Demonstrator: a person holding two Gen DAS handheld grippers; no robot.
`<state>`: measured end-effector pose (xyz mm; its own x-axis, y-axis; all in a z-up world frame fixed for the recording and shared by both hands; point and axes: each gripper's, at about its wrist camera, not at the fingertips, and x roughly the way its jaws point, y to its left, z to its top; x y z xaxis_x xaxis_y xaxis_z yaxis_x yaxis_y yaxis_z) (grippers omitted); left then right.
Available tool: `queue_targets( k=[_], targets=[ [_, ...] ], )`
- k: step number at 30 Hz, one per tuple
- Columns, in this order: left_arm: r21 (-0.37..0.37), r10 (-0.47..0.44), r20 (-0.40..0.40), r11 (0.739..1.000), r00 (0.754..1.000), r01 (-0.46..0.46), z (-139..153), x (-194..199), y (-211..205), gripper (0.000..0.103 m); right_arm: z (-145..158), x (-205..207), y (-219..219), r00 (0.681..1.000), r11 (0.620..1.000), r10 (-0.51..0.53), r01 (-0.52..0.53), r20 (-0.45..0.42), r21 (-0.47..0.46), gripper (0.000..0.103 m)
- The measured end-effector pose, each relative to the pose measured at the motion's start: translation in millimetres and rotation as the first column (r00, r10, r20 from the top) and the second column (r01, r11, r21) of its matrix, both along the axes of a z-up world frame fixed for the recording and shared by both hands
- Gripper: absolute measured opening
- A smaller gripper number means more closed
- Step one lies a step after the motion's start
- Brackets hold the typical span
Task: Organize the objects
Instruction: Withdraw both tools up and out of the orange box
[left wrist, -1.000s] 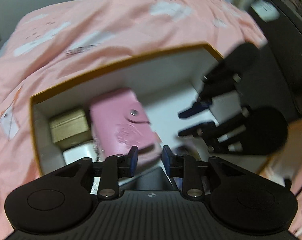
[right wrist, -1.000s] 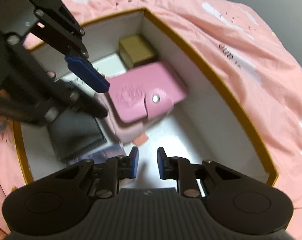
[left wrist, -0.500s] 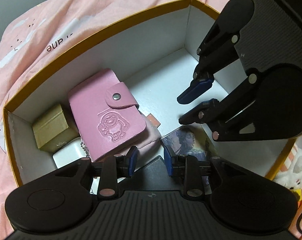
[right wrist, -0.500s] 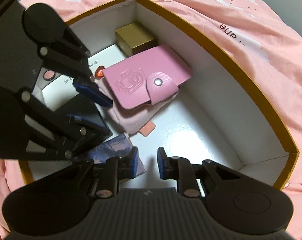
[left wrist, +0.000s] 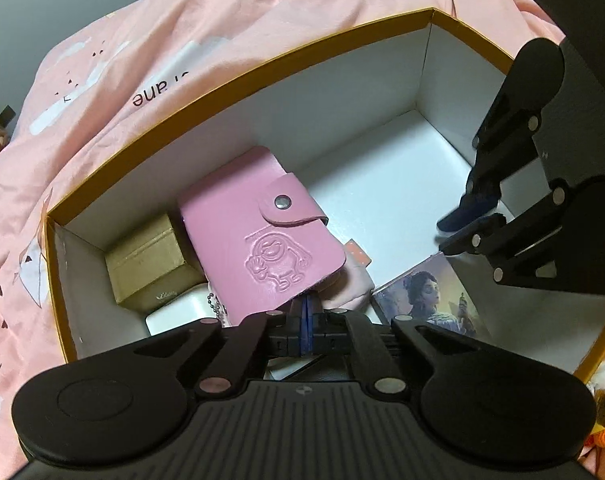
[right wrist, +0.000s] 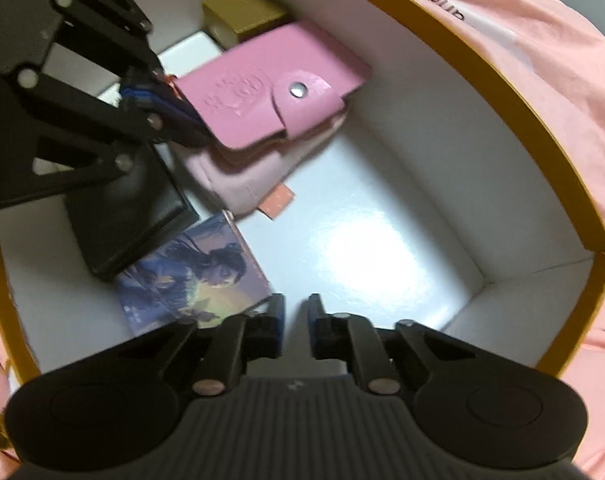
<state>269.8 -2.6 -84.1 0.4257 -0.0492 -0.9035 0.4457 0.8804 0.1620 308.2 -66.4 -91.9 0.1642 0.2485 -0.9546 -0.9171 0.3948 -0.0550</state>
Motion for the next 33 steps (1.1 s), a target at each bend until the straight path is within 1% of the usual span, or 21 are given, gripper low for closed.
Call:
queue_targets(
  k=[1, 3, 6, 8, 12, 13, 15, 19, 22, 25, 27, 28, 29, 31, 33],
  targets=[
    [-0.003, 0.002, 0.0, 1.0, 1.0, -0.002, 0, 0, 0, 0.006, 0, 0, 1, 1.0, 1.0, 0.002, -0.001, -0.01, 0.014, 0.003],
    [-0.004, 0.004, -0.002, 1.0, 1.0, -0.004, 2, -4, 0, 0.006, 0, 0, 2, 1.0, 1.0, 0.003, -0.002, -0.023, 0.027, 0.0],
    [-0.01, 0.01, -0.007, 1.0, 1.0, -0.01, 3, 1, 1, 0.006, 3, -1, 5, 1.0, 0.999, 0.012, -0.011, -0.029, 0.047, 0.0],
    [-0.016, 0.015, -0.009, 1.0, 1.0, -0.015, 4, 2, 0, 0.006, 1, -1, 7, 1.0, 0.999, 0.012, -0.011, -0.027, 0.037, 0.0],
    [-0.026, 0.015, -0.003, 1.0, 1.0, -0.015, 5, 0, 1, 0.006, -3, 0, 7, 0.999, 1.0, -0.003, 0.004, -0.049, 0.026, 0.0],
    [-0.031, 0.009, 0.0, 0.999, 1.0, -0.009, 6, -2, 1, 0.007, -3, -1, 7, 0.999, 1.0, -0.003, 0.004, -0.043, 0.026, 0.0],
    [-0.043, 0.011, 0.001, 0.999, 1.0, -0.011, 9, -4, 2, 0.016, -1, -4, 6, 1.0, 1.0, -0.004, 0.005, -0.017, 0.023, 0.0],
    [-0.071, 0.018, 0.01, 0.997, 1.0, -0.017, 21, -15, 4, 0.019, 11, -12, 0, 1.0, 0.999, -0.025, 0.024, 0.011, 0.041, 0.005],
    [-0.116, 0.049, 0.028, 0.992, 0.998, -0.045, 37, -27, 7, 0.023, 29, -21, -9, 0.998, 0.995, -0.057, 0.054, 0.036, 0.085, 0.007],
    [-0.17, 0.084, 0.068, 0.983, 0.994, -0.071, 56, -44, 9, 0.027, 51, -33, -24, 0.993, 0.984, -0.099, 0.088, 0.06, 0.156, 0.007],
    [-0.216, 0.11, 0.1, 0.972, 0.989, -0.086, 68, -62, 9, 0.03, 64, -41, -36, 0.988, 0.974, -0.126, 0.107, 0.085, 0.202, 0.011],
    [-0.241, 0.121, 0.112, 0.966, 0.986, -0.091, 73, -71, 8, 0.03, 71, -50, -40, 0.984, 0.967, -0.147, 0.12, 0.105, 0.224, 0.015],
    [-0.268, 0.138, 0.122, 0.958, 0.983, -0.101, 78, -82, 7, 0.03, 78, -58, -45, 0.979, 0.96, -0.165, 0.131, 0.121, 0.247, 0.024],
    [-0.328, 0.178, 0.136, 0.936, 0.975, -0.125, 85, -102, 4, 0.03, 86, -73, -59, 0.969, 0.943, -0.199, 0.148, 0.146, 0.299, 0.033],
    [-0.383, 0.204, 0.132, 0.913, 0.97, -0.14, 87, -121, -1, 0.03, 96, -89, -72, 0.957, 0.924, -0.235, 0.166, 0.168, 0.345, 0.033]
  ],
)
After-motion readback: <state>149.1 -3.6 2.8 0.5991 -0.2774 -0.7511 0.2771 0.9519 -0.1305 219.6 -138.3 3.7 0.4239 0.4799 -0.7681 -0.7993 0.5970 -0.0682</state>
